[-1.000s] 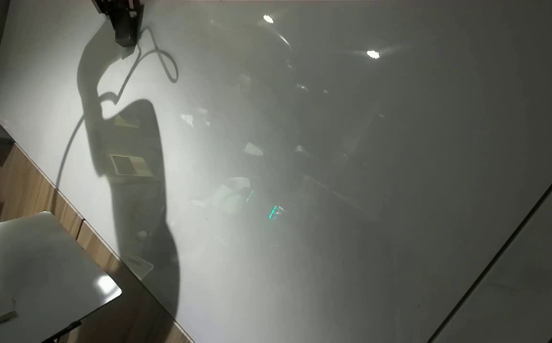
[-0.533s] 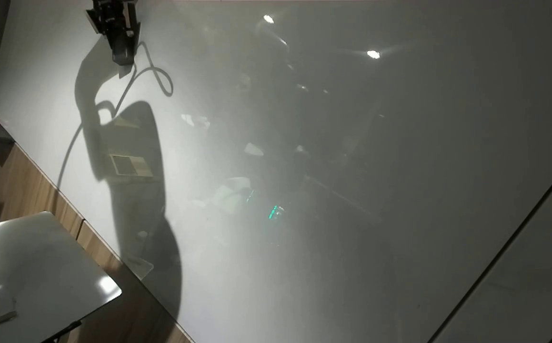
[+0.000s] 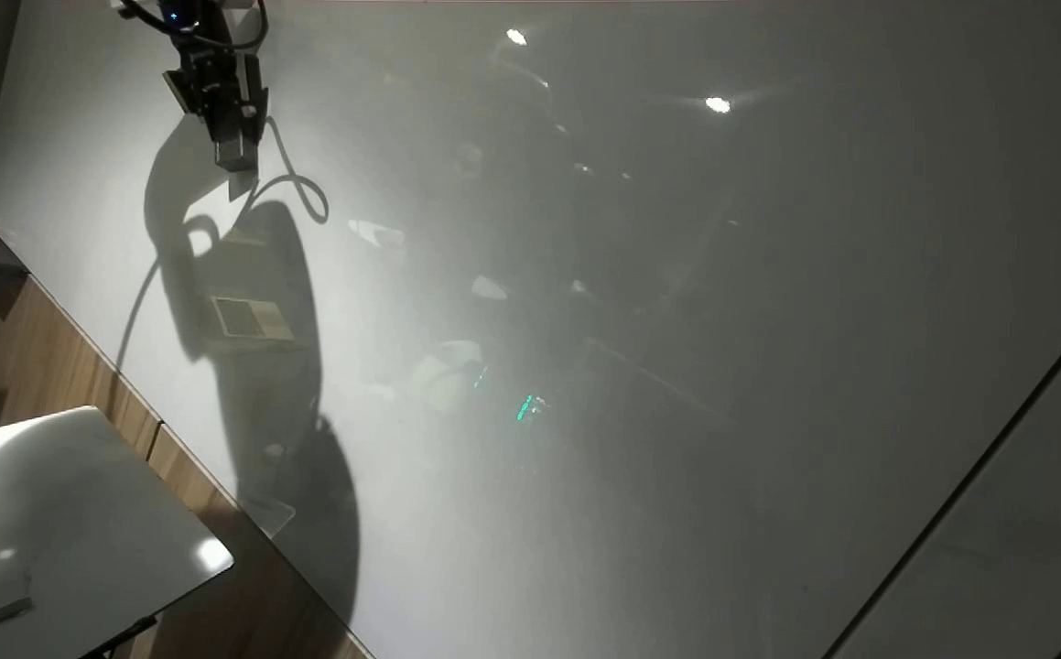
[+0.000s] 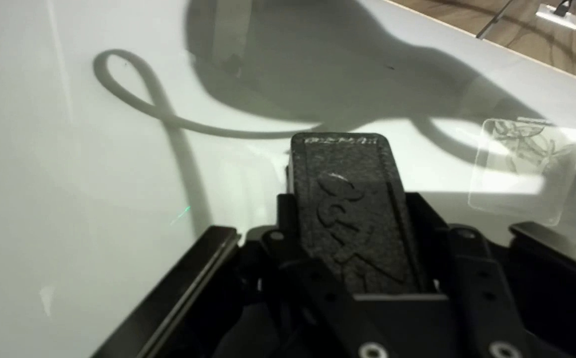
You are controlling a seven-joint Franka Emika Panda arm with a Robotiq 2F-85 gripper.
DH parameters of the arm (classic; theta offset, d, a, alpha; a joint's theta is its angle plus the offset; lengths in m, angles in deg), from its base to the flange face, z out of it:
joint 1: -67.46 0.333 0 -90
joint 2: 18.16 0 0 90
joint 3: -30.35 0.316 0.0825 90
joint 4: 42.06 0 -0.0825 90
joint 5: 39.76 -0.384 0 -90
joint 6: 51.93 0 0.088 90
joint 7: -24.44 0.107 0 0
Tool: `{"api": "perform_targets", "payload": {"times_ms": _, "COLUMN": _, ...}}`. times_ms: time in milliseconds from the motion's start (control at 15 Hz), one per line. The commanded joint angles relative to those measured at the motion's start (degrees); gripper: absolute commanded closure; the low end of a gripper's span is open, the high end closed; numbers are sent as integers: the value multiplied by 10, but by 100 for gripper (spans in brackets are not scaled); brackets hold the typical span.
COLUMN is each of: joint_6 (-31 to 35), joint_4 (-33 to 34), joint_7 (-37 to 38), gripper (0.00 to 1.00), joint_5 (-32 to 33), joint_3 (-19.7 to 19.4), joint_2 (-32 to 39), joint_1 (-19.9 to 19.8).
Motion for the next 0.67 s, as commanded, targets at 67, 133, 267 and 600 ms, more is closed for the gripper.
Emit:
{"api": "perform_targets", "payload": {"times_ms": 67, "joint_6": 59, "joint_4": -34, "joint_7": -10, "gripper": 70, "joint_5": 9, "joint_3": -28, "joint_2": -10, "joint_1": -30}}
{"api": "perform_targets", "payload": {"times_ms": 133, "joint_6": 59, "joint_4": -38, "joint_7": -9, "gripper": 70, "joint_5": 8, "joint_3": -29, "joint_2": -14, "joint_1": -30}}
{"api": "perform_targets", "payload": {"times_ms": 267, "joint_6": 62, "joint_4": -37, "joint_7": -9, "gripper": 70, "joint_5": 4, "joint_3": -29, "joint_2": -21, "joint_1": -29}}
{"api": "perform_targets", "payload": {"times_ms": 600, "joint_6": 52, "joint_4": -12, "joint_7": -5, "gripper": 70, "joint_5": 1, "joint_3": -22, "joint_2": -27, "joint_1": -17}}
